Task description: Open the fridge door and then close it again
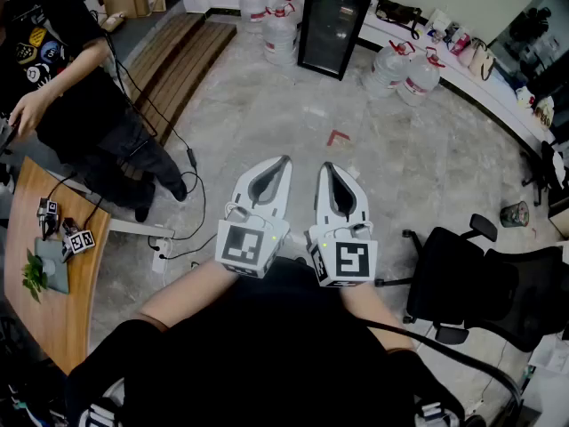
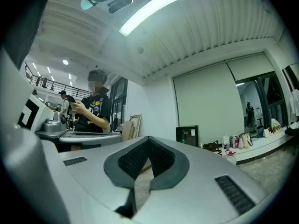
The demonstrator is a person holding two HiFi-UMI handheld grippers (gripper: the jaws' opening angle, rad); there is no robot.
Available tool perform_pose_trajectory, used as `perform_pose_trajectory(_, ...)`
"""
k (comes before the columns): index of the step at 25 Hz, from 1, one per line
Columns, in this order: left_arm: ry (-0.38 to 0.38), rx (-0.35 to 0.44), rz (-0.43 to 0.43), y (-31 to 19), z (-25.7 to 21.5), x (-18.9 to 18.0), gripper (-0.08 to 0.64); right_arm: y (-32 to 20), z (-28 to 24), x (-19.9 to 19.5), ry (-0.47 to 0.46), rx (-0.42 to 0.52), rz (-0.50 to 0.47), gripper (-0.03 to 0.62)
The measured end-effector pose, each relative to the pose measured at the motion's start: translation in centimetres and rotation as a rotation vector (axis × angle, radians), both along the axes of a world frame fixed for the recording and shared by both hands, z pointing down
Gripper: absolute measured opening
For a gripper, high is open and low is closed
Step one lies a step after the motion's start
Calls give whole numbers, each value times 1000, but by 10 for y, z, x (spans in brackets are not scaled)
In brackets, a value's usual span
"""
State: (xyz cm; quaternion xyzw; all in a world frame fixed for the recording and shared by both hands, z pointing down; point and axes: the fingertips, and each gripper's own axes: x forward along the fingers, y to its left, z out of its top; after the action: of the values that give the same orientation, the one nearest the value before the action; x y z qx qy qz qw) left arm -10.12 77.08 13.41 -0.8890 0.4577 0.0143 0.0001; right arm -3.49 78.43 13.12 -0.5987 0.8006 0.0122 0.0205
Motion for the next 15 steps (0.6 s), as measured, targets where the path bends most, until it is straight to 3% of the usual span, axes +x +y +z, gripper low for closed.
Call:
perform_pose_trajectory(7,-32,13,-9,-1,4,23,8,0,0,22,13,9,-21,15)
perform_pose_trajectory(15,-25,3,-111,-7,8,42,8,0,10,69,-17,-16,-44,15)
